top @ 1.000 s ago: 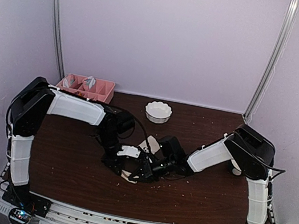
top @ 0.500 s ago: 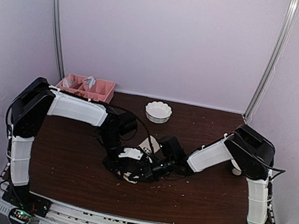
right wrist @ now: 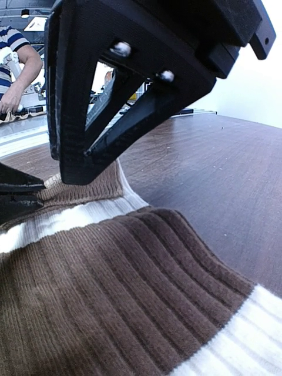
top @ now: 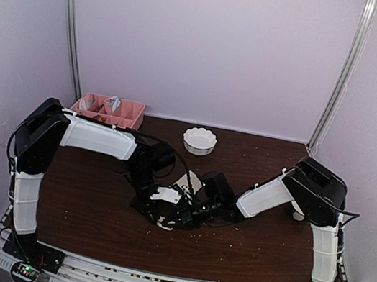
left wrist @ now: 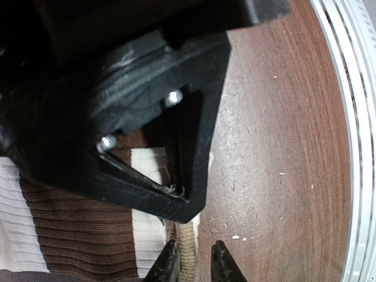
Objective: Roll the socks
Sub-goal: Roll the sock at the center of the board.
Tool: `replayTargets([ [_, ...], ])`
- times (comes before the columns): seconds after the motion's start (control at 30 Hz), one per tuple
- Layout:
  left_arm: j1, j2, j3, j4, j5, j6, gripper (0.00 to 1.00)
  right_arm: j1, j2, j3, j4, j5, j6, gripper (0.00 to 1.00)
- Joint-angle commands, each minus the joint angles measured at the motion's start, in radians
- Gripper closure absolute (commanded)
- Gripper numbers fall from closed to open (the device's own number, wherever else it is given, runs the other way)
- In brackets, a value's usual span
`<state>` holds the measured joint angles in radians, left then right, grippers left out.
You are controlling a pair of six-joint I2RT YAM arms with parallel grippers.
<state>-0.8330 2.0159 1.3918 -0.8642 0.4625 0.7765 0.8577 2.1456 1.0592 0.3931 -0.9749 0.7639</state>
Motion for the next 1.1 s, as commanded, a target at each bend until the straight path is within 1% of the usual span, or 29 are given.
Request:
replayTargets([
  [0.0, -0.002, 0.021, 0.001, 0.004, -0.027, -0.001, 0.82, -0.004, 0.016, -0.040, -0.029, 0.046, 0.014, 1.00],
  [0.13, -0.002, 0.033, 0.005, 0.004, -0.027, -0.014, 0.93, -0.005, 0.010, -0.055, -0.019, 0.047, 0.018, 1.00],
  [0.2, -0.003, 0.045, 0.003, 0.003, -0.022, -0.026, 0.96, -0.006, 0.005, -0.059, -0.012, 0.046, 0.017, 1.00],
  [0.3, -0.002, 0.064, -0.002, 0.013, -0.021, -0.065, 0.98, -0.010, -0.011, -0.073, -0.008, 0.051, 0.011, 1.00],
  [0.4, -0.002, 0.072, -0.010, 0.010, -0.006, -0.099, 0.97, -0.016, -0.032, -0.093, -0.009, 0.060, -0.001, 1.00],
  [0.47, -0.002, 0.066, -0.014, -0.006, 0.000, -0.095, 0.94, -0.021, -0.041, -0.103, -0.014, 0.064, -0.010, 1.00],
  [0.5, -0.002, 0.059, -0.011, -0.021, 0.003, -0.085, 0.88, -0.023, -0.044, -0.109, -0.013, 0.063, -0.011, 1.00],
  [0.57, -0.002, 0.044, -0.013, -0.039, 0.004, -0.061, 0.74, -0.025, -0.049, -0.117, -0.012, 0.059, -0.012, 1.00],
  [0.6, -0.002, 0.033, -0.019, -0.039, 0.000, -0.050, 0.69, -0.024, -0.049, -0.118, -0.013, 0.057, -0.014, 1.00],
  [0.67, -0.002, 0.025, -0.020, -0.034, -0.021, -0.041, 0.67, -0.025, -0.049, -0.120, -0.013, 0.056, -0.014, 1.00],
  [0.77, -0.002, 0.024, -0.018, -0.013, -0.038, -0.043, 0.67, -0.026, -0.047, -0.121, -0.004, 0.053, -0.005, 1.00],
  [0.87, -0.002, 0.037, -0.003, 0.002, -0.024, -0.052, 0.72, -0.025, -0.050, -0.122, 0.016, 0.050, 0.009, 1.00],
  [1.07, -0.002, 0.076, 0.038, 0.004, -0.015, -0.096, 0.94, -0.025, -0.070, -0.133, 0.028, 0.049, 0.017, 1.00],
])
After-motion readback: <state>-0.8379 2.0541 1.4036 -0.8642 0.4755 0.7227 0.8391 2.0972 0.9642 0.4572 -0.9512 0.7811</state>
